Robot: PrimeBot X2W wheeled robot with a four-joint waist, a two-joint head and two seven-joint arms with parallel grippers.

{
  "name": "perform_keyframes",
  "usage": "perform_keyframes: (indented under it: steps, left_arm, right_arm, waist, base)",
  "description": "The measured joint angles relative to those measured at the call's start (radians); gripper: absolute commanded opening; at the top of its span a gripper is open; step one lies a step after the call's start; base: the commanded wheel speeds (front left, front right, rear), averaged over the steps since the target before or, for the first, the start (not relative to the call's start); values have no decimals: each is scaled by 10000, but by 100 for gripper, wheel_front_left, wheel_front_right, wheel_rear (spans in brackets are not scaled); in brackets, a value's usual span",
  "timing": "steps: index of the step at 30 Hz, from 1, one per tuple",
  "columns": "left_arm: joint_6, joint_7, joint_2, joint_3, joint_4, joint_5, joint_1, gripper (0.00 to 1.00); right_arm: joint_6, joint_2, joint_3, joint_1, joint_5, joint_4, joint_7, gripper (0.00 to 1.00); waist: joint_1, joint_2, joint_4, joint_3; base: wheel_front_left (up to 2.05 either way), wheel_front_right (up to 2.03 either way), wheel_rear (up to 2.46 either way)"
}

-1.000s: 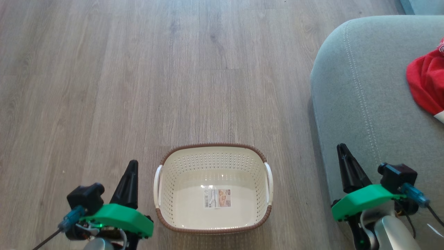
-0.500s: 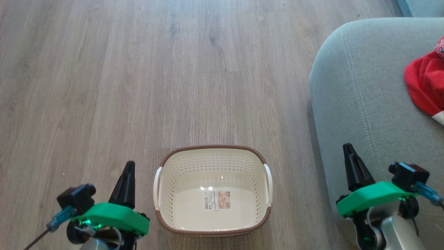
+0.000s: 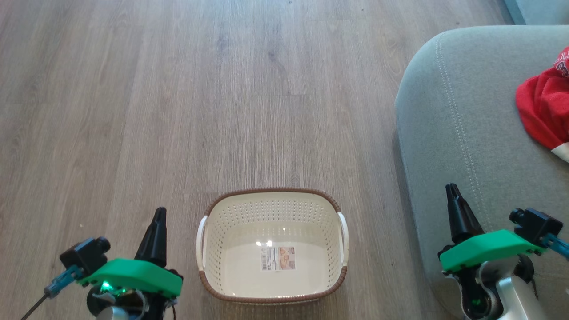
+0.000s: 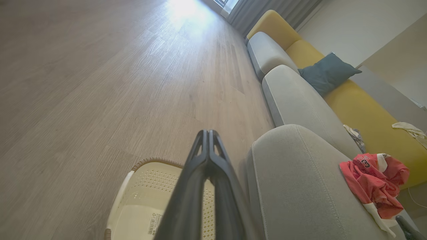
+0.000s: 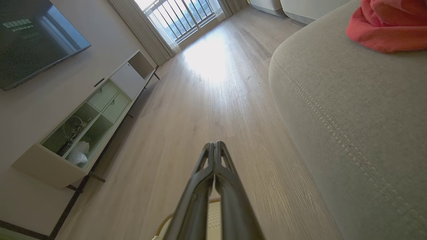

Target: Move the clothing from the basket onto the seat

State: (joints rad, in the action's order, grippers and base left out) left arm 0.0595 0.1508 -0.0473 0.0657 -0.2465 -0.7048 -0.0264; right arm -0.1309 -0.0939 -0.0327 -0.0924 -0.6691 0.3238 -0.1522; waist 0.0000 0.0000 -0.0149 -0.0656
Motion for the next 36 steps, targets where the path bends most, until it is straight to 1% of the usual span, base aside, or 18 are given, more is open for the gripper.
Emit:
perform_keyframes:
  steps: [3,5,16,18,36]
  left_arm:
    - [6,-92,0,-25,-6,-301,-5,0]
    - [84,-127,0,-38,-12,-516,-10,0]
    - [94,-454,0,-255,-46,-1639,-53,0]
    - [167,-533,0,-290,-54,-1850,-91,0]
    - [263,-1053,0,-568,-128,-3689,-131,0]
  right_arm:
    - [0,12,48,0,-332,-2,44,0]
    - [0,21,84,0,-537,-6,148,0]
    - [0,56,278,1,-1726,-65,460,0]
    - [0,63,295,2,-1944,-67,476,0]
    - [0,153,608,4,-3868,-174,999,0]
  waist:
    - [0,0,5,22]
    - [0,0,9,36]
    - [0,0,28,115]
    - [0,0,31,129]
    - [0,0,62,257]
  base:
    - [0,0,0]
    - [0,0,0]
    - [0,0,0]
    - [0,0,0]
    - [0,0,0]
